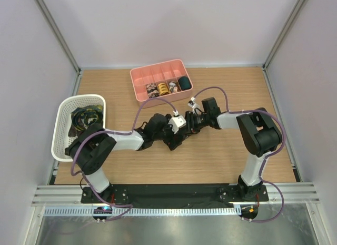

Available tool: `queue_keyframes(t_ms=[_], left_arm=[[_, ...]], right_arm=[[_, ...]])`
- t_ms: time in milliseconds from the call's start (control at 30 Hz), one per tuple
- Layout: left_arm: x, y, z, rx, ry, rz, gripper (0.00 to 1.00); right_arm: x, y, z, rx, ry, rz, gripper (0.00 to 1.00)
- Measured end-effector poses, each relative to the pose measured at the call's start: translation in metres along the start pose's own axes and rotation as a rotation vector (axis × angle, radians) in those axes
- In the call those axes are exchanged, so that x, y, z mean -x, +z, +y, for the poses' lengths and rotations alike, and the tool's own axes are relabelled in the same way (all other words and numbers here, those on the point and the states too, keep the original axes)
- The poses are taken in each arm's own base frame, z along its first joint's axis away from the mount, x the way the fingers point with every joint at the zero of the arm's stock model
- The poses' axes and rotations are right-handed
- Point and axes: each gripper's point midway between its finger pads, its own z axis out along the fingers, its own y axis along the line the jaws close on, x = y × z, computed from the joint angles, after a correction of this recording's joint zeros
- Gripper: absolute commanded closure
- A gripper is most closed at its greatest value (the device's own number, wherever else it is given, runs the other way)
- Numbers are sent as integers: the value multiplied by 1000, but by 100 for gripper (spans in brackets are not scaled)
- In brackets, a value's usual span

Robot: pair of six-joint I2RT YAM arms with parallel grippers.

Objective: Roll the ties
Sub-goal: Roll the tie

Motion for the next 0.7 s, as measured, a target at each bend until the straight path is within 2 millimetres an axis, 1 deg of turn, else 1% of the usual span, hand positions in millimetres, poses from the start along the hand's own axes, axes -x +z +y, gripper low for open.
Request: queue_keyframes(t_ms=[233, 367, 467, 500, 567, 600, 667, 700], left_arm=[[-12, 16, 2, -1, -9, 41, 0], [-11, 19, 4, 12, -7, 40, 1], [-8, 22, 3, 24, 4, 35, 10], [-8, 23, 3, 28, 8, 35, 16], [-6, 25, 2, 34, 17, 31, 21], [-5, 26, 2, 35, 22, 28, 27], [-4, 27, 0, 34, 29, 25, 34], [-4, 27, -1, 32, 35, 23, 42]], right_arm=[[0, 0, 0, 1, 3, 5, 98], [0, 0, 0, 0, 4, 6, 98], [0, 0, 0, 0, 5, 8, 98], [1, 0, 0, 0, 5, 8, 98], [0, 1, 0, 2, 8, 15, 98], [0, 1, 0, 5, 10, 20, 97], [0, 2, 0, 11, 16, 31, 97], [0, 2, -1, 15, 21, 35, 96]])
